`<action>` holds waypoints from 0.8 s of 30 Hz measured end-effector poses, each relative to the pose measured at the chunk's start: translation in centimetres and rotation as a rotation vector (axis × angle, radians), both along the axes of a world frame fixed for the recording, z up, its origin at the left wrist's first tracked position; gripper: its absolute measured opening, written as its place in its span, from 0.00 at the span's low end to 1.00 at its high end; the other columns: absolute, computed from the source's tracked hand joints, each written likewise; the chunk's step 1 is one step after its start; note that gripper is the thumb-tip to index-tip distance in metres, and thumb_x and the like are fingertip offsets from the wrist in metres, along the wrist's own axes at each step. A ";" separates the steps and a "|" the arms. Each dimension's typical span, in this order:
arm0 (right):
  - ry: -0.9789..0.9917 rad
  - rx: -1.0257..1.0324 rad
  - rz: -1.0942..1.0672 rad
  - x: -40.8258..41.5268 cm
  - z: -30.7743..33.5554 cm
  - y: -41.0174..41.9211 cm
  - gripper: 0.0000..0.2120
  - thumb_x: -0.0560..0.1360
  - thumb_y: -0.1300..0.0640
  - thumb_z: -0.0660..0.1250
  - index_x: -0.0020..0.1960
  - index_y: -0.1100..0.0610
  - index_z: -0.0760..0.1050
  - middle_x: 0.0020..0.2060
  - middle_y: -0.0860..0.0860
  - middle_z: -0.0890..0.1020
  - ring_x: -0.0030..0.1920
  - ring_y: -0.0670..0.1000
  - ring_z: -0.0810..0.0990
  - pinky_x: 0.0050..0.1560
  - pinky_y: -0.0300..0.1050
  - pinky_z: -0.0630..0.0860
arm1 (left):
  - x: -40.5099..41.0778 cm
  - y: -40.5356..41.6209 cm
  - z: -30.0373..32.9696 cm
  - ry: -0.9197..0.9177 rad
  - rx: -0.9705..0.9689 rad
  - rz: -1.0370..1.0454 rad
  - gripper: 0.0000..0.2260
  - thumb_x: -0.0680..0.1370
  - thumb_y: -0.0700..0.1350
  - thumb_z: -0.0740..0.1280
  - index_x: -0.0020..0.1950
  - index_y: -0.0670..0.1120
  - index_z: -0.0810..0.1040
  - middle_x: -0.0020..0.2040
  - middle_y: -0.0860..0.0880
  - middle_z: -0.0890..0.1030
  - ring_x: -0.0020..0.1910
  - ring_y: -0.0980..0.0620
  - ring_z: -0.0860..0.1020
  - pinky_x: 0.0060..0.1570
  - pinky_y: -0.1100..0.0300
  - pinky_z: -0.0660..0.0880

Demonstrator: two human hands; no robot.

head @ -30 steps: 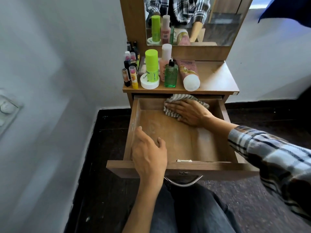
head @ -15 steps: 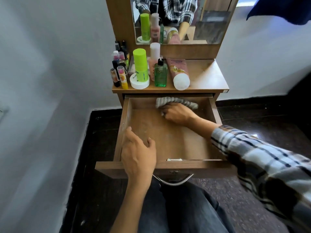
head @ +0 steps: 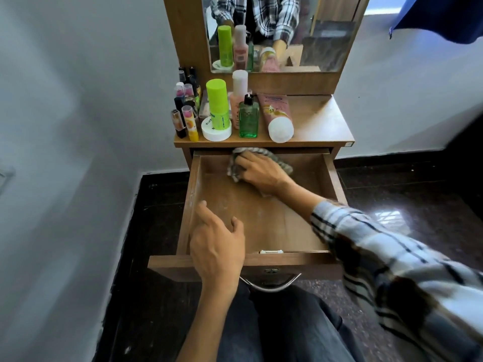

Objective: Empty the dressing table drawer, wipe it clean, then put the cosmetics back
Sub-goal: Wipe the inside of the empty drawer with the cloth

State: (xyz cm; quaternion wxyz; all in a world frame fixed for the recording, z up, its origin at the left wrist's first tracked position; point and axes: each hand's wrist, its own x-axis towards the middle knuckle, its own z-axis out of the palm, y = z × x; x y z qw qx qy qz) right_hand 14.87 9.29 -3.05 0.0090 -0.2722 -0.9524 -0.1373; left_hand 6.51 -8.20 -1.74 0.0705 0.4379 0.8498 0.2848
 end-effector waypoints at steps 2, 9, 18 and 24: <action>-0.027 0.046 0.068 -3.3 -0.3 0.3 0.18 0.79 0.61 0.52 0.59 0.63 0.78 0.65 0.57 0.73 0.67 0.58 0.68 0.62 0.51 0.70 | 0.0 0.0 -0.1 0.000 0.012 0.004 0.27 0.76 0.53 0.64 0.69 0.42 0.59 0.44 0.48 0.82 0.45 0.49 0.80 0.39 0.61 0.69; -0.080 0.022 -0.053 -1.0 -0.1 0.9 0.18 0.77 0.55 0.53 0.58 0.58 0.78 0.59 0.56 0.79 0.64 0.57 0.72 0.61 0.51 0.70 | -0.3 0.0 0.0 -0.017 0.031 0.004 0.28 0.75 0.52 0.65 0.69 0.41 0.59 0.46 0.46 0.82 0.47 0.46 0.80 0.39 0.59 0.68; -0.123 0.067 -0.548 8.0 0.0 -0.2 0.16 0.77 0.68 0.53 0.57 0.64 0.76 0.54 0.60 0.78 0.52 0.61 0.80 0.40 0.51 0.78 | -0.1 -0.3 0.5 0.001 -0.004 -0.002 0.27 0.76 0.53 0.64 0.70 0.41 0.60 0.45 0.47 0.81 0.43 0.51 0.80 0.37 0.63 0.71; 0.361 -0.216 -0.444 7.5 -1.1 -0.6 0.13 0.74 0.66 0.60 0.57 0.61 0.76 0.54 0.60 0.77 0.54 0.62 0.77 0.48 0.54 0.76 | 0.1 -0.5 0.7 0.009 0.016 -0.002 0.27 0.77 0.50 0.64 0.70 0.41 0.59 0.43 0.49 0.81 0.40 0.53 0.80 0.36 0.64 0.73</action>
